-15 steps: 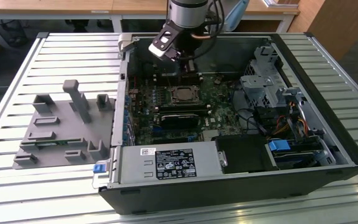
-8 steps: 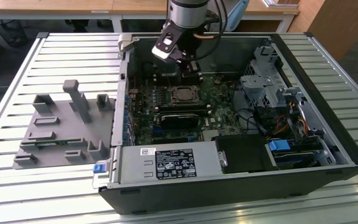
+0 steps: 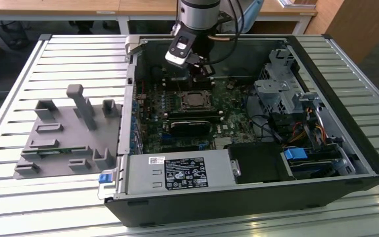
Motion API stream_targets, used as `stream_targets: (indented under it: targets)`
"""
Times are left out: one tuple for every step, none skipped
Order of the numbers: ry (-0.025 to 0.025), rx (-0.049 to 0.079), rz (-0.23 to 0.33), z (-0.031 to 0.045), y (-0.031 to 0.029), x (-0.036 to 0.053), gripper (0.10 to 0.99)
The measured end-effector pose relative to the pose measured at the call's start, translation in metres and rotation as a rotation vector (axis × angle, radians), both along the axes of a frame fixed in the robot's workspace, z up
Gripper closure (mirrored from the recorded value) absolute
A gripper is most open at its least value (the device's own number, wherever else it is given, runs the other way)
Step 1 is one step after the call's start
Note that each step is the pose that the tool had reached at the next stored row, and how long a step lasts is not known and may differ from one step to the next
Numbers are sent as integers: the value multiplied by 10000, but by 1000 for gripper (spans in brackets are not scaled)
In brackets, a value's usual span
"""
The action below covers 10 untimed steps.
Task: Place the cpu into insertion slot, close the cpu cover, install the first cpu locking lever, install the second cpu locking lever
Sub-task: 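Install the first cpu locking lever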
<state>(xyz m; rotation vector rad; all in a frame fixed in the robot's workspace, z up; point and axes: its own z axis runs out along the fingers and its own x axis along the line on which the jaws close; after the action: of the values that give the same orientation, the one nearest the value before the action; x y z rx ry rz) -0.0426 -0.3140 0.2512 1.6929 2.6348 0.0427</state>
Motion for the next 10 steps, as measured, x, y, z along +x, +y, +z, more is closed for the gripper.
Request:
stream_targets:
  targets:
    - [0,0,179,0,0,0,980]
    - [0,0,365,-1,0,0,980]
    - [0,0,544,-2,0,0,980]
    - [1,-1,724,-2,0,0,980]
    - [1,-2,890,-3,0,0,980]
    - [1,-1,1062,-4,0,0,980]
    - [1,0,1226,-5,0,0,980]
    - [0,1,1382,-7,0,0,980]
    - [0,0,1490,-8,0,0,980]
    - [1,-1,1584,-9,0,0,980]
